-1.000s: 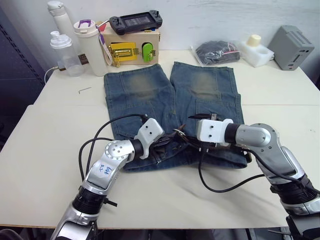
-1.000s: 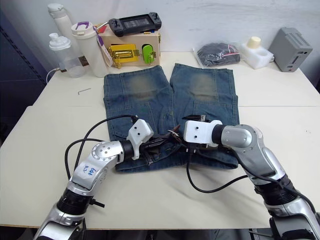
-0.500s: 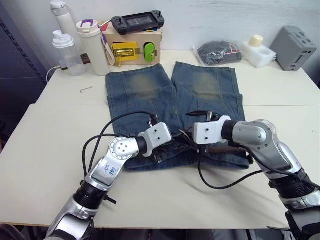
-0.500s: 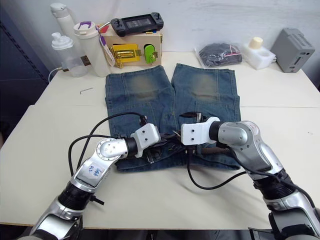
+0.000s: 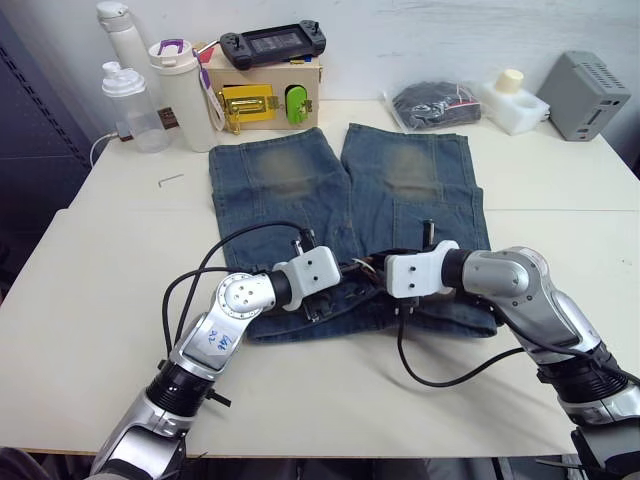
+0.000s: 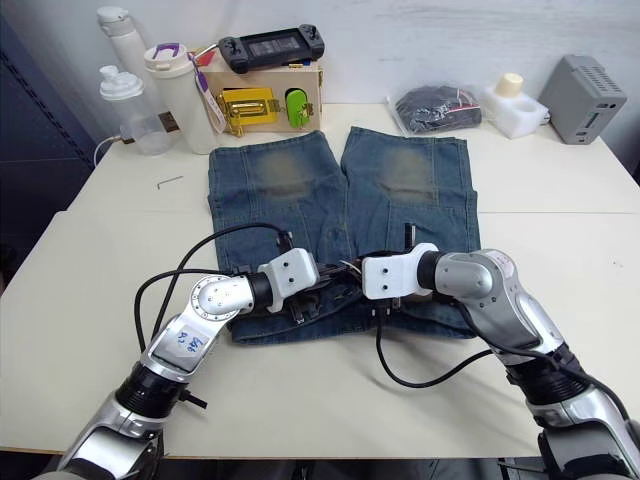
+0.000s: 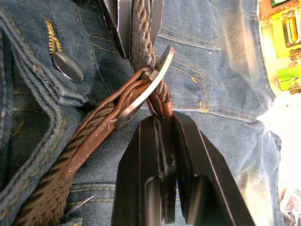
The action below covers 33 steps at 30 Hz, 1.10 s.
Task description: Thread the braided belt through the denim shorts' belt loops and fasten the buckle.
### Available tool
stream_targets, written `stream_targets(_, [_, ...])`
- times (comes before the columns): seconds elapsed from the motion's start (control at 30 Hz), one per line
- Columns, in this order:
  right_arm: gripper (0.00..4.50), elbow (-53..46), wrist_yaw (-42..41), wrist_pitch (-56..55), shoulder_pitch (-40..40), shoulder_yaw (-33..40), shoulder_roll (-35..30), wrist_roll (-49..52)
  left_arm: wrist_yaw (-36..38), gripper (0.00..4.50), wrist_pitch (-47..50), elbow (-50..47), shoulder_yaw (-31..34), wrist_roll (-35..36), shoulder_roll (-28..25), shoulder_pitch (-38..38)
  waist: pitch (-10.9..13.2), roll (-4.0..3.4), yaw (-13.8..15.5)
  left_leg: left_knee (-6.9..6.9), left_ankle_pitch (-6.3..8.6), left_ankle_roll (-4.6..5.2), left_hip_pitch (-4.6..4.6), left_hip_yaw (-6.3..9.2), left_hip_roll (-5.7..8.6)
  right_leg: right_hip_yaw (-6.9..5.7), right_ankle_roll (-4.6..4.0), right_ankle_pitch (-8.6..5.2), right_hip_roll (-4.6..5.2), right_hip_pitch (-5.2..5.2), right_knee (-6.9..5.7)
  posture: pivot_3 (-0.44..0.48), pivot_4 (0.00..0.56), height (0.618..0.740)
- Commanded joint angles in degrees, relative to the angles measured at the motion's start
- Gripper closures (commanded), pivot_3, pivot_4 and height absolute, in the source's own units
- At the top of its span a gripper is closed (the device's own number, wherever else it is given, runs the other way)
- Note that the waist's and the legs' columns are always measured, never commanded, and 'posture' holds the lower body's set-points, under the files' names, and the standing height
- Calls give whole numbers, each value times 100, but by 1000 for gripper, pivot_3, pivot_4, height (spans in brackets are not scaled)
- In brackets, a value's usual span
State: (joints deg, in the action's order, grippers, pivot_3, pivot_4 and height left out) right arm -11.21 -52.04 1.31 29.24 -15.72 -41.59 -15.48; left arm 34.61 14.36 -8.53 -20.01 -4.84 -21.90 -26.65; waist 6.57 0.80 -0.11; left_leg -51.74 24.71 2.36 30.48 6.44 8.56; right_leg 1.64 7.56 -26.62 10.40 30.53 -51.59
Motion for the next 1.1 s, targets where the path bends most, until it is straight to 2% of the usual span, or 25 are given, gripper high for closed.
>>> stream_targets(0.03, [4392, -255, 20, 16, -3, 89, 62, 99, -56, 4500, -187, -167, 131, 42, 105, -24, 0, 0, -1, 0, 0, 0, 0, 0, 0, 0, 0, 0, 0, 0, 0, 0, 150, 645])
stream_targets(0.07, [4392, -262, 21, 27, -11, 96, 61, 101, -49, 4500, -147, -172, 163, 73, 121, -14, 0, 0, 0, 0, 0, 0, 0, 0, 0, 0, 0, 0, 0, 0, 0, 0, 150, 645])
stream_targets(0.13, [4500, -279, 36, 71, -35, 121, 60, 105, 139, 3613, 256, -338, 429, 601, 260, 69, 0, 0, 0, 0, 0, 0, 0, 0, 0, 0, 0, 0, 0, 0, 0, 0, 150, 645])
stream_targets(0.17, [4500, -298, 39, 114, -49, 135, 65, 114, 147, 3305, 385, -430, 580, 763, 297, 93, 0, 0, -1, -1, 0, 0, 0, 1, 0, 0, 0, 0, 0, 0, -2, 0, 150, 645])
stream_targets(0.23, [4500, -334, 49, 192, -70, 164, 82, 128, 181, 2321, 885, -673, 940, 1231, 379, 144, 0, 0, -6, -1, 0, 0, 0, 1, 0, -1, 0, 0, 0, 0, -2, 0, 150, 645])
stream_targets(0.33, [4500, -356, 73, 294, -74, 201, 95, 131, 456, 1235, 1870, -1114, 1669, 2455, 362, 303, 0, 0, -30, 2, 0, 0, -1, 3, -2, -1, 0, 0, -1, 2, -2, 0, 150, 645])
stream_targets(0.4, [4500, -359, 105, 350, -65, 221, 94, 129, 709, 1235, 2397, -1287, 2082, 3089, 126, 483, 0, 0, -55, 7, 0, 0, -1, 4, -3, -1, 0, 0, -1, 5, -3, 0, 150, 645])
stream_targets(0.53, [4500, -368, 160, 402, -67, 249, 92, 130, 826, 1235, 2588, -944, 2638, 3438, -297, 638, 0, 0, -120, 13, -1, -2, -6, 5, -5, -2, 0, 0, -2, 4, -5, 0, 150, 645])
stream_targets(0.6, [4500, -368, 190, 407, -72, 268, 93, 136, 636, 1766, 2470, -574, 2820, 3356, -329, 507, 0, 0, -96, 8, -1, -3, -5, 11, -4, -4, 0, 0, -2, 1, -5, 0, 150, 645])
stream_targets(0.67, [4500, -377, 223, 401, -85, 298, 87, 156, 515, 2524, 2201, -119, 2775, 3056, -402, 401, 0, 0, -79, 0, -1, -3, -3, 15, -1, -4, 0, 0, -2, -4, -4, 0, 150, 645])
stream_targets(0.8, [4500, -467, 303, 365, -145, 395, 41, 176, 520, 4328, 1505, 581, 2031, 2087, -762, 373, 0, 0, -87, 3, -1, -3, -3, 8, -1, -2, 0, 0, 1, -3, -5, 0, 150, 645])
stream_targets(0.83, [4500, -508, 328, 367, -173, 466, 19, 193, 571, 4475, 1330, 703, 1835, 1884, -840, 380, 0, 0, -87, 4, -1, -3, -3, 7, -1, -2, 0, 0, 2, -2, -4, 0, 150, 645])
stream_targets(0.93, [4500, -579, 395, 282, -261, 918, -200, 325, 759, 4475, 858, 953, 1322, 1375, -1054, 483, -1, -1, -56, 1, -1, -3, 0, 11, 0, -3, 0, 0, 2, -1, -5, 0, 150, 645])
stream_targets(1.1, [4500, -456, 591, 340, -192, 1597, -397, 592, 808, 4475, 472, 1156, 1108, 1153, -1071, 531, -1, -2, -14, -1, -1, -2, -4, 4, 1, -1, 0, 0, 3, -2, -8, 0, 150, 645])
